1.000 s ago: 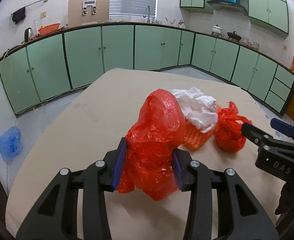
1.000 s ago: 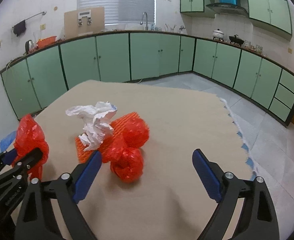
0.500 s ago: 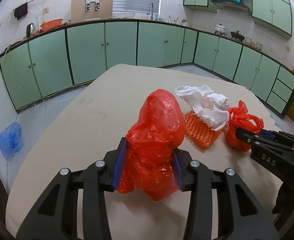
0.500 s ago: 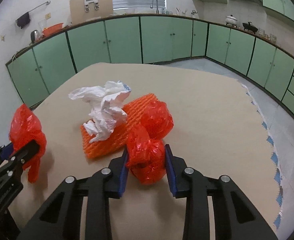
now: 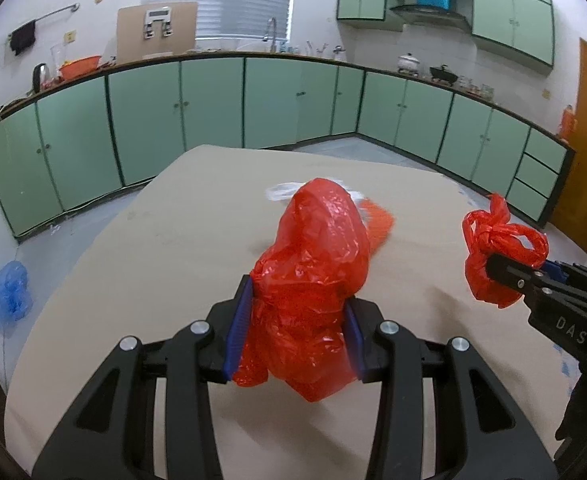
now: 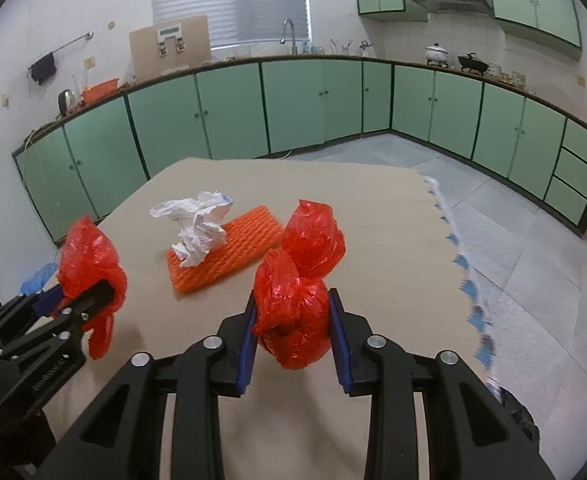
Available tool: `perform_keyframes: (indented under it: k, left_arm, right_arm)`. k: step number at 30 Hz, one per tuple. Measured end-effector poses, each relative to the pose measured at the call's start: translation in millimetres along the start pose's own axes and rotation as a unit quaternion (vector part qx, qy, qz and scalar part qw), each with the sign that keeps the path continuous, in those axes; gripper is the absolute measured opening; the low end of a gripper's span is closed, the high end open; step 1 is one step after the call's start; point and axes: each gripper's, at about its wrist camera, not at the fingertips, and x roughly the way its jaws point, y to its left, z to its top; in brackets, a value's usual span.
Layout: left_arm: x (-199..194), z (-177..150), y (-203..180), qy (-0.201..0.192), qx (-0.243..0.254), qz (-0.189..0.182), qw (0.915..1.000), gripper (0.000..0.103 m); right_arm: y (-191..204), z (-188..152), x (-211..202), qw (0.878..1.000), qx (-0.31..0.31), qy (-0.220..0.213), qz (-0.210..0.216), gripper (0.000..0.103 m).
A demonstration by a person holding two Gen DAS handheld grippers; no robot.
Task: Collect trash
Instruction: 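Lift both red bags and carry them toward the black bin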
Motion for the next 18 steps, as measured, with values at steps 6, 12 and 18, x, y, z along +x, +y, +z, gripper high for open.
perform_keyframes:
  k: [6, 12, 18]
  left_arm:
    - [-13.9, -4.2, -31.8, -0.004, 0.017, -0.026, 0.9995, 0.04]
    - [-26.5, -11.6, -67.1, -0.004, 0.033, -0.063, 0.9975, 0.04]
    - [-36.7, -21.7, -103.5, -0.004, 0.051, -0.092, 0.9945, 0.04]
  right_arm:
    - [-23.0, -5.4, -35.5, 1.0, 0.01, -0.016, -0.016, 0.032]
    - [-50.3, -19.6, -68.6, 0.999, 0.024, -0.026, -0.034, 0.032]
    - [-74.1, -36.0, -95.8, 0.997, 0.037, -0.032, -0.055, 0.032]
